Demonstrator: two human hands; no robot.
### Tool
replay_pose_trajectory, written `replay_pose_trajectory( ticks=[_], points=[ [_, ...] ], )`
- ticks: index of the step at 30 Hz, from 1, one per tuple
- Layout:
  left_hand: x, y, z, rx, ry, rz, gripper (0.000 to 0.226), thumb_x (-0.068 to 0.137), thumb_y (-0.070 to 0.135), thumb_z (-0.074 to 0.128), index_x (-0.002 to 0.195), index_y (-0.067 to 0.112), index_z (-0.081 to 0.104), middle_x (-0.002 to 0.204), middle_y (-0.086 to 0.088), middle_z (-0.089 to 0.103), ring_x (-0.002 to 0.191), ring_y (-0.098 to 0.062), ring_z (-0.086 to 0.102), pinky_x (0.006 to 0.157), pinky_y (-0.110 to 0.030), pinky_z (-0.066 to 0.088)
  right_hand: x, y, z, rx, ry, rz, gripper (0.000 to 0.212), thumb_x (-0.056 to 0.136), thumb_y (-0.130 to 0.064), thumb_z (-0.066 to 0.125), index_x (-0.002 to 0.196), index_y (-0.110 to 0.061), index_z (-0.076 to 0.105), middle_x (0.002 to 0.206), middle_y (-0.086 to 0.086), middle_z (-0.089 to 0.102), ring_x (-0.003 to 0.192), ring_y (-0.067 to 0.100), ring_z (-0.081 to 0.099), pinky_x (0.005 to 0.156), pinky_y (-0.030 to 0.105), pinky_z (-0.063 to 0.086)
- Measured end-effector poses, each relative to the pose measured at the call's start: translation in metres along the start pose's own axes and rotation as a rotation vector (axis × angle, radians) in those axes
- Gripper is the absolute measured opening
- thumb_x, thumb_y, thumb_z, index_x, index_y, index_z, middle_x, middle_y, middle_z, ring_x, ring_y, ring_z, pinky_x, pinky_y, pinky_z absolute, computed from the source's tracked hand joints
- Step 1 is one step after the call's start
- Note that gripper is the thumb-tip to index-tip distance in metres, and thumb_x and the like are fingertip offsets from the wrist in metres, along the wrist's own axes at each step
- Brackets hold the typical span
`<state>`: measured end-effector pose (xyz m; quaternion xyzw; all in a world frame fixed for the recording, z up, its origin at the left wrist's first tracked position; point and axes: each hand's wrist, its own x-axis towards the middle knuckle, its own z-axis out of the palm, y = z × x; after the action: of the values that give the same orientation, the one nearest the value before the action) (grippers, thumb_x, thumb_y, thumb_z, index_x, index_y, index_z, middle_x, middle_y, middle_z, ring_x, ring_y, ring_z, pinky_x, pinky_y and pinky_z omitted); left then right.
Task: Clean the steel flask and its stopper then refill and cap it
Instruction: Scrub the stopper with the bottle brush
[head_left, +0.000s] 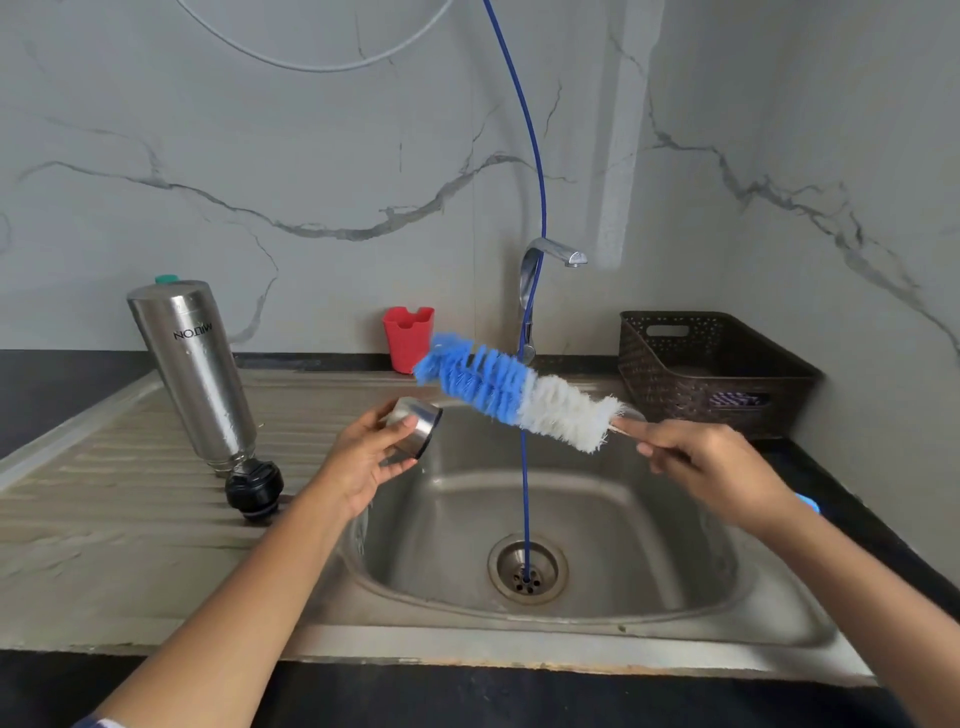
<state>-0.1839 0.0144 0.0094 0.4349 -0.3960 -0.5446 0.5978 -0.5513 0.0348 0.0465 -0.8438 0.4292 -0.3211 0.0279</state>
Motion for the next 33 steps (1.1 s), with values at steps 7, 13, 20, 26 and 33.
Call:
replay_pose_trajectory(
  ticks=[7, 13, 20, 26, 33],
  points=[
    [-0.002, 0.003, -0.002, -0.033, -0.035, 0.063, 0.054, 0.063, 0.013, 0.075, 0.114, 0.01, 0.058, 0.105, -0.008, 0.066, 0.078, -0.01, 0.07, 0.064, -0.021, 0.056, -0.001, -0.009, 0.029, -0.207, 0.036, -0.091, 0.052, 0.084, -0.032, 0.031, 0.128, -0.034, 0.059, 0.078, -0.011, 0.063, 0.07, 0.015, 0.065, 0.049, 0.024, 0.044],
    [0.0, 0.002, -0.005, -0.05, -0.077, 0.014, 0.101, 0.02, 0.039, 0.098, 0.11, 0.012, 0.061, 0.09, -0.003, 0.075, 0.082, -0.013, 0.071, 0.067, -0.024, 0.057, -0.007, -0.011, 0.028, -0.176, 0.006, -0.055, 0.052, 0.087, -0.037, 0.028, 0.128, -0.036, 0.058, 0.079, -0.009, 0.062, 0.072, 0.019, 0.065, 0.05, 0.036, 0.05],
    [-0.004, 0.002, -0.001, -0.167, -0.032, -0.082, 0.082, 0.03, 0.031, 0.097, 0.102, 0.011, 0.061, 0.088, -0.009, 0.073, 0.079, -0.015, 0.071, 0.076, -0.029, 0.057, -0.009, -0.014, 0.027, -0.169, -0.007, 0.011, 0.053, 0.085, -0.04, 0.026, 0.127, -0.039, 0.058, 0.08, -0.01, 0.064, 0.076, 0.02, 0.066, 0.055, 0.038, 0.052],
    [-0.005, 0.002, 0.009, -0.394, 0.06, -0.179, 0.026, 0.093, 0.023, 0.049, 0.114, 0.01, 0.054, 0.108, -0.018, 0.063, 0.095, -0.029, 0.065, 0.086, -0.047, 0.05, -0.006, -0.029, 0.039, -0.2, -0.016, 0.071, 0.041, 0.093, -0.02, 0.053, 0.125, -0.044, 0.058, 0.084, -0.006, 0.066, 0.084, 0.022, 0.066, 0.059, 0.033, 0.045],
    [-0.002, 0.001, 0.016, -0.386, 0.077, -0.153, 0.032, 0.079, 0.015, 0.064, 0.11, 0.011, 0.058, 0.114, -0.014, 0.062, 0.099, -0.027, 0.064, 0.085, -0.037, 0.051, -0.014, -0.051, 0.044, -0.18, -0.015, 0.099, 0.046, 0.093, -0.019, 0.055, 0.13, -0.046, 0.052, 0.079, -0.007, 0.061, 0.082, 0.022, 0.064, 0.06, 0.033, 0.042]
  ],
)
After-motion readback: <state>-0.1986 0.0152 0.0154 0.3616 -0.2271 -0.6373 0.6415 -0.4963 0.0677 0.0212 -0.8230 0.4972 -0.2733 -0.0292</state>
